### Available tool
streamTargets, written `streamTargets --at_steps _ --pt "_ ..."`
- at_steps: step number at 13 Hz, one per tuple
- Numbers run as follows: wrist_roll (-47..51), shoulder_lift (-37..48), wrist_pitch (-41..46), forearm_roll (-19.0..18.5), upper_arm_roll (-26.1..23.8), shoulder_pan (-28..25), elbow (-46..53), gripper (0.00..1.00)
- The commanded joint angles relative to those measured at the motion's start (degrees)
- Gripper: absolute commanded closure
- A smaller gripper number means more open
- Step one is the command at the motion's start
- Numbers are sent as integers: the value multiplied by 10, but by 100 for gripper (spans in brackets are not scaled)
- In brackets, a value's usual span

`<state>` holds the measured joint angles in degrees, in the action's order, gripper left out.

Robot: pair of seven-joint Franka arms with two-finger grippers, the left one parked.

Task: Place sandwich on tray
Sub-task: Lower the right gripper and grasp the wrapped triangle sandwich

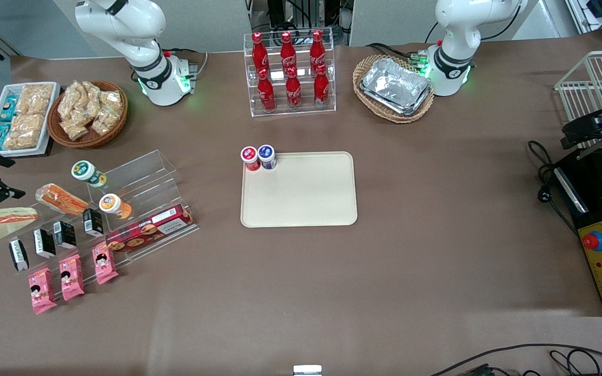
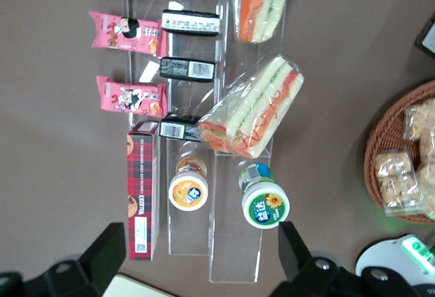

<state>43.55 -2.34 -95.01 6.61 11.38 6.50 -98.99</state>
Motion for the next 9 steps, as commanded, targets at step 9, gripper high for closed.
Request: streamTargets --at_steps 9 --pt "-58 -85 -121 -50 87 18 17 0"
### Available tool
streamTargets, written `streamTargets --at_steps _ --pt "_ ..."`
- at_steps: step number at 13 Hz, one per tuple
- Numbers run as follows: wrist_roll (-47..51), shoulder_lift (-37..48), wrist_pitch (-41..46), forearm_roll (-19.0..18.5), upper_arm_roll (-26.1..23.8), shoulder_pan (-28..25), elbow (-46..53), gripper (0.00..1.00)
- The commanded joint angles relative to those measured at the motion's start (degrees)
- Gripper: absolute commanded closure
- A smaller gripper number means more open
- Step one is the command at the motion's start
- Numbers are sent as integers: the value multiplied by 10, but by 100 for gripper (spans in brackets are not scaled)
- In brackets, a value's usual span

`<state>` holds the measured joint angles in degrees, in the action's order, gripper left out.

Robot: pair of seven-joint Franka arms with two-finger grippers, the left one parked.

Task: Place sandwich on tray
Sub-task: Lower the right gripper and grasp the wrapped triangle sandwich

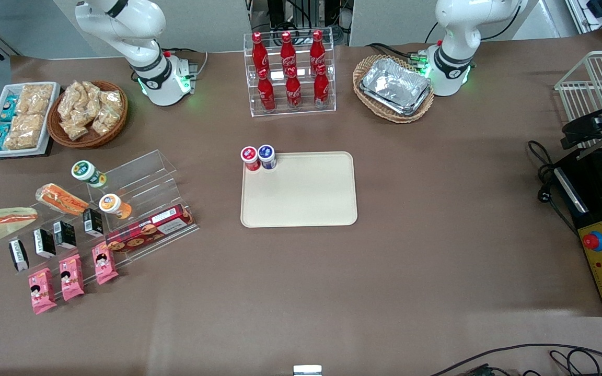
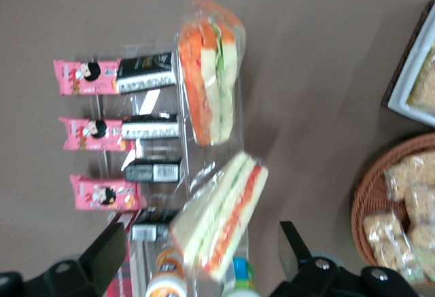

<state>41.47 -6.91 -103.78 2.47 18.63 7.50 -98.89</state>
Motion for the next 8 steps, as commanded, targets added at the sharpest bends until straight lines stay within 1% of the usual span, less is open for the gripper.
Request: streamTargets --at_steps 1,4,6,8 --pt "-39 -49 -42 -7 17 8 16 0" --pt "-51 -71 -63 -12 27 15 17 0" --pt "-81 -86 -91 -5 37 19 16 0" --pt "-100 -102 -116 -1 38 35 16 0"
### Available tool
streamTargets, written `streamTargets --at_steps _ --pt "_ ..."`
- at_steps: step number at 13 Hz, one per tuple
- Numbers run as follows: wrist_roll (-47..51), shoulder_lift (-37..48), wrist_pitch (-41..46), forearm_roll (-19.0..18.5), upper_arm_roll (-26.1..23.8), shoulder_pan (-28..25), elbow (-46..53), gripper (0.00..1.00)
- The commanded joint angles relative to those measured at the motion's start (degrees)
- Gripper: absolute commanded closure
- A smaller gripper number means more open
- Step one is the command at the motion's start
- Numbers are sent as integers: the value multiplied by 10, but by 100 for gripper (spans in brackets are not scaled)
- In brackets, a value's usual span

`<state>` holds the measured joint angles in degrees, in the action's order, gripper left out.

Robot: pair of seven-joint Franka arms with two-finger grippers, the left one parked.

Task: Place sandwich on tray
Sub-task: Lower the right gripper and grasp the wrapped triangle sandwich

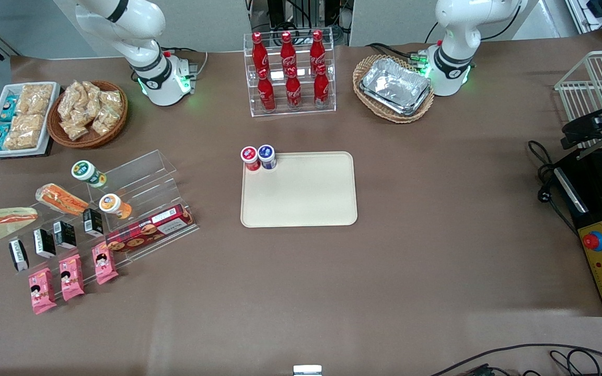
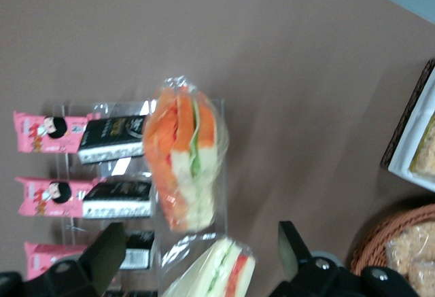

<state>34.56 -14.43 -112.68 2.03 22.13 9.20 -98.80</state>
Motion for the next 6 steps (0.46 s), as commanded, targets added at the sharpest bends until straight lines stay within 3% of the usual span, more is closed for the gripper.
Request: streamTargets --at_steps 1,6 --pt "-33 -33 -40 5 3 19 15 0" --pt "-33 -55 -64 32 -2 14 15 0"
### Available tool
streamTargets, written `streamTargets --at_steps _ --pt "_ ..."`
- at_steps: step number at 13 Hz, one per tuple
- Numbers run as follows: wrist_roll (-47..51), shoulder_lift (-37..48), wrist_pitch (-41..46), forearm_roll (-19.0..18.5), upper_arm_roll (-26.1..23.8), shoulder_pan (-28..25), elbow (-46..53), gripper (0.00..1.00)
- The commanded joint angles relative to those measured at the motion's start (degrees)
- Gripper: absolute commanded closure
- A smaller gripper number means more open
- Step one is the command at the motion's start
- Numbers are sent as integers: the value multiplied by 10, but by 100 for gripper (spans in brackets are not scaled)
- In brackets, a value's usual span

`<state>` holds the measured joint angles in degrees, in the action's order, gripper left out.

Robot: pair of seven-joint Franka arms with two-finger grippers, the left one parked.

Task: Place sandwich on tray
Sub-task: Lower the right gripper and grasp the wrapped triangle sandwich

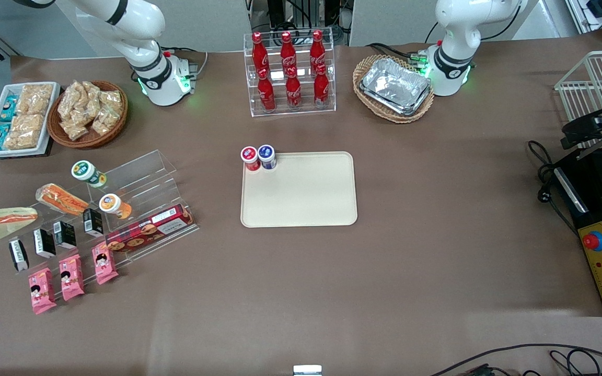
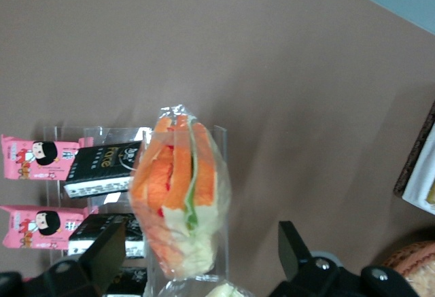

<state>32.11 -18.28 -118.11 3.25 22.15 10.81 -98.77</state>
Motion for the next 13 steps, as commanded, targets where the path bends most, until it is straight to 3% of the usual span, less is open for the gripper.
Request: streamTargets --at_steps 1,13 --pt "-8 -18 -10 23 -3 -3 15 0" --pt "-70 -47 -36 39 -1 2 14 0"
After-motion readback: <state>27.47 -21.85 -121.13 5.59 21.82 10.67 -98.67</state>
